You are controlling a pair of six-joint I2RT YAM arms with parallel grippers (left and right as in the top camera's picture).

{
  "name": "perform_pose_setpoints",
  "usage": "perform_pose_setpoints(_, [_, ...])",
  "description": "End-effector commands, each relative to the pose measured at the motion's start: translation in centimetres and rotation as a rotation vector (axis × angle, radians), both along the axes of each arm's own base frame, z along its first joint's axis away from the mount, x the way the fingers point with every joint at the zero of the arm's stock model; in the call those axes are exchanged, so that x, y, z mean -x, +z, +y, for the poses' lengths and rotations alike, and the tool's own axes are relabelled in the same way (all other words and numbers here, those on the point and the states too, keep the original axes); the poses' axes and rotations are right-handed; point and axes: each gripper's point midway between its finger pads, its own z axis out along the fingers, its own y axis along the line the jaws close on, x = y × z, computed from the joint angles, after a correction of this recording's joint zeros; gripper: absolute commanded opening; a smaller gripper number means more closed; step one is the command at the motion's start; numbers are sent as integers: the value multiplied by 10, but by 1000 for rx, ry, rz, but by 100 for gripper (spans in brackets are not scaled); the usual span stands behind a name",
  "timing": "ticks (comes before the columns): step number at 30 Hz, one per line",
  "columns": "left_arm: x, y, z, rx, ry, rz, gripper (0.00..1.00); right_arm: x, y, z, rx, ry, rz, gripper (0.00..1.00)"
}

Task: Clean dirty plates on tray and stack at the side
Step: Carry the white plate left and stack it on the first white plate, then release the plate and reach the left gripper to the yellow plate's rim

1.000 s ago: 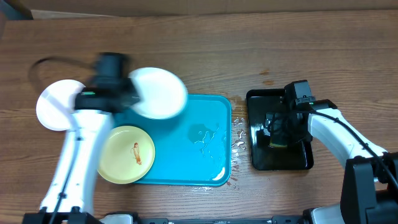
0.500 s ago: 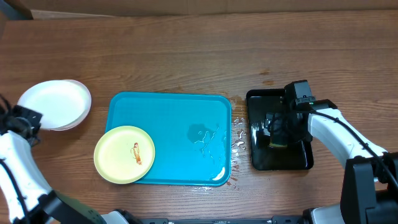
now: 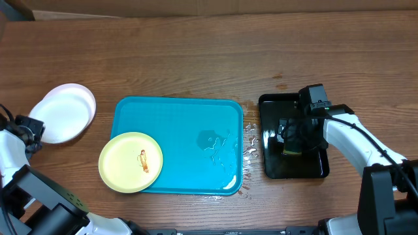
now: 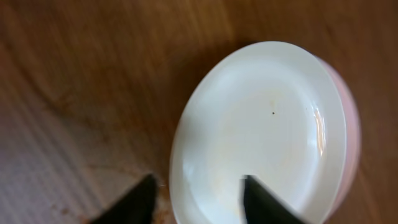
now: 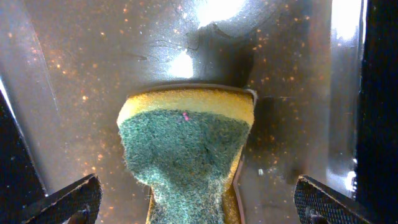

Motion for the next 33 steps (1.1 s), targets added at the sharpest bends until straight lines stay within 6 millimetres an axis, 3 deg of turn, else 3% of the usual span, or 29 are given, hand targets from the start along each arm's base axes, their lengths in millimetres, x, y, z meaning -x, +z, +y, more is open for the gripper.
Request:
perform_pose_setpoints(1, [-29,23,-14,55,-115,-150,79,-1,3,-2,7,-8,-13,100])
perform_pose_setpoints(3, [-37,32,-28,105,-187,-195,89,-1,3,-2,7,-8,-14,100])
perform_pose_setpoints(8, [-33,52,-62,242,-240,-206,84,-1,3,-2,7,-8,-13,100])
perform_pose_setpoints(10, [-22,59,-82,266,-286,-170,76,-1,3,-2,7,-8,-13,100])
perform_pose_setpoints(17, [30,83,-159,249,-464,47,69,-1,3,-2,7,-8,-13,100])
perform_pose_setpoints(20, [54,83,-176,135,-480,196,68,-1,3,-2,7,-8,-13,100])
perform_pose_setpoints(21, [63,81,-179,80,-455,253,65,-1,3,-2,7,-8,-13,100])
perform_pose_setpoints(26, [82,54,-198,55,-468,377,24,-1,3,-2,7,-8,-13,100])
perform_pose_setpoints(28, [91,33,-207,88,-492,428,23,-1,3,-2,7,-8,-13,100])
perform_pose_setpoints(30, [98,13,-212,124,-496,457,30,-1,3,-2,7,-8,-13,100])
perform_pose_setpoints(33, [99,2,-201,89,-468,495,36,-1,3,-2,7,-8,-13,100])
